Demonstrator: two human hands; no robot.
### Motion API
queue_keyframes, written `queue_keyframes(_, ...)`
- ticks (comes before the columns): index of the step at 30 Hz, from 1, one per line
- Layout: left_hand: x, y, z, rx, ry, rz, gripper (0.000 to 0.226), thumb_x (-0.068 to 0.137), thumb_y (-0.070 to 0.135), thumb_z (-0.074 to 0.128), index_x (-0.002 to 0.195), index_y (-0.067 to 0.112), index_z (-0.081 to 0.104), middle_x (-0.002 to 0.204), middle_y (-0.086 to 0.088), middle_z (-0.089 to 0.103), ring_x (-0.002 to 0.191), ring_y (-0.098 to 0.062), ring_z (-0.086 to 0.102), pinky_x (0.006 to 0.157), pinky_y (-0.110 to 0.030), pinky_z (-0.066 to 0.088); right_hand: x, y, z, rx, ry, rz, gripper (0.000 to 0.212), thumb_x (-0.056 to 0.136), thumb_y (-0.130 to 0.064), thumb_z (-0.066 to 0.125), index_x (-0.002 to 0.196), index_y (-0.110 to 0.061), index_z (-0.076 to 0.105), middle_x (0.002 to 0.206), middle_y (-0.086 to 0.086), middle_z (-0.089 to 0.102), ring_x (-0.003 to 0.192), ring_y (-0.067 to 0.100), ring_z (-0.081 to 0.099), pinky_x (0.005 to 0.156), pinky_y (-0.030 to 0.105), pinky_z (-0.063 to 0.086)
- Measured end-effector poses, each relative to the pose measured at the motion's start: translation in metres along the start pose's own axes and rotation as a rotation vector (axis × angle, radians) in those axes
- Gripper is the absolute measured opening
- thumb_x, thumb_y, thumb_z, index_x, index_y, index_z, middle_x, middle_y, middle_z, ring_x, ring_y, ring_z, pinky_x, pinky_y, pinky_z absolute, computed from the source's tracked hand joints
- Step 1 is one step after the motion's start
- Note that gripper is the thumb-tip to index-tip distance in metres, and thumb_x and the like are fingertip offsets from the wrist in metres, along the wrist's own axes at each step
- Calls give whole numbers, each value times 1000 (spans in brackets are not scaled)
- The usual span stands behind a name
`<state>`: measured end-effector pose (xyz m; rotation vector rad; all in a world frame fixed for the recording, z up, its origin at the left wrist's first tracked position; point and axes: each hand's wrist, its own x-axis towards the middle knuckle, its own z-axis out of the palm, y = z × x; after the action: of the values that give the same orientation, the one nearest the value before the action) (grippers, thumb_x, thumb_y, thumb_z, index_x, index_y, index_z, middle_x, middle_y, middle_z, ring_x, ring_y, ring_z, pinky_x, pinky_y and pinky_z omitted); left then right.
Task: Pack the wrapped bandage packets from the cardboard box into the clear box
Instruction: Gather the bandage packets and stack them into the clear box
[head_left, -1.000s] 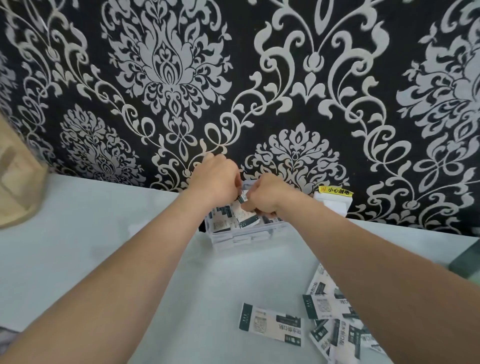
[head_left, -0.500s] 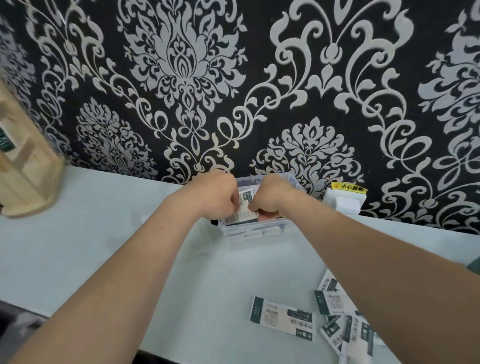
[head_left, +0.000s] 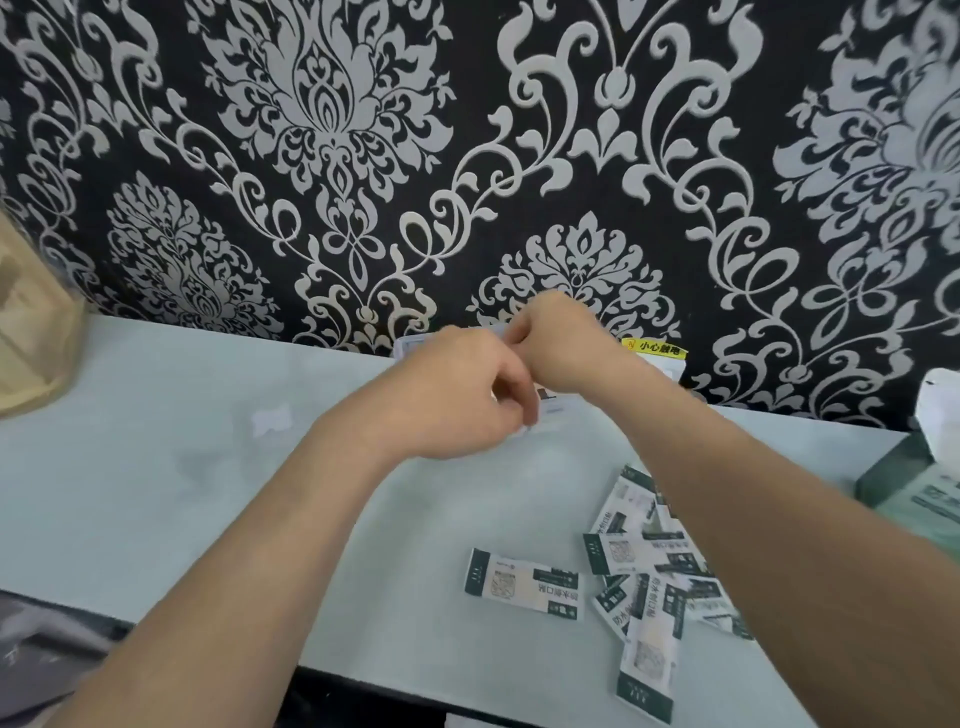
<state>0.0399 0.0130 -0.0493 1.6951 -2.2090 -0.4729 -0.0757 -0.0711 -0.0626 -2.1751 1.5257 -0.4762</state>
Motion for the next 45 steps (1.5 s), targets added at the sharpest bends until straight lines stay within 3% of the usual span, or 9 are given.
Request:
queue_keyframes(4,-14,36,63,279,-219,31,40,89,52,52,123,32,58,124,5,59,117,-18,50,91,-38,48,-51,33,-32,120,-118,-45,12,85,-7,63,87,-12,75,75,5,72,67,19,67,68,34,58)
queue_keyframes(6,-22,49,93,306,-376,-12,81,81,73,50,142,22,35,147,-5,37,135,-30,32,101,-45,39,-74,56,-39,68,-192,-10,15,86,-12,66,98,-17,72,75,-3,65,60,10,59,60,24,49)
queue_keyframes(8,-29,63,115,307,-473,-10,112,73,79,54,154,20,4,162,-6,-1,147,-32,6,115,-49,22,-92,82,-41,-71,-267,11,30,86,-19,69,115,-24,66,96,-3,66,79,9,61,72,24,50)
queue_keyframes(11,-30,71,131,311,-449,11,122,71,74,62,154,19,-8,162,-4,-16,148,-30,-7,119,-49,10,-110,118,-38,-263,-381,56,69,82,-36,74,142,-38,40,142,-5,44,128,16,42,106,36,39)
queue_keyframes(14,-26,63,129,274,-357,46,108,69,68,69,151,20,17,159,0,12,142,-25,13,115,-43,25,-120,135,-27,-254,-455,35,91,76,-41,78,148,-43,23,154,-10,28,139,18,24,114,43,28)
queue_keyframes(25,16,48,115,152,-232,-135,49,83,21,69,128,32,54,119,3,53,107,-18,52,83,-28,43,-121,147,-14,-195,-338,57,66,68,-50,81,124,-39,49,115,-4,38,113,16,37,95,38,45)
queue_keyframes(30,16,47,115,110,-282,-105,61,78,43,74,132,37,47,127,5,43,120,-19,39,97,-34,40,-119,145,-17,-135,-302,115,68,62,-63,79,119,-37,52,109,-5,37,106,14,36,88,34,45)
queue_keyframes(35,15,47,120,44,-182,-102,23,81,32,76,96,36,60,111,8,47,109,-16,46,91,-28,39,-124,150,-25,-192,-362,125,68,65,-47,85,122,-42,47,117,-6,39,112,14,33,96,42,44)
queue_keyframes(45,25,48,119,-105,-232,-237,41,77,11,76,103,29,50,103,4,58,89,-16,59,78,-36,55,-122,154,-19,-102,-340,113,34,73,-35,82,87,-33,51,93,-16,52,82,4,53,69,25,45)
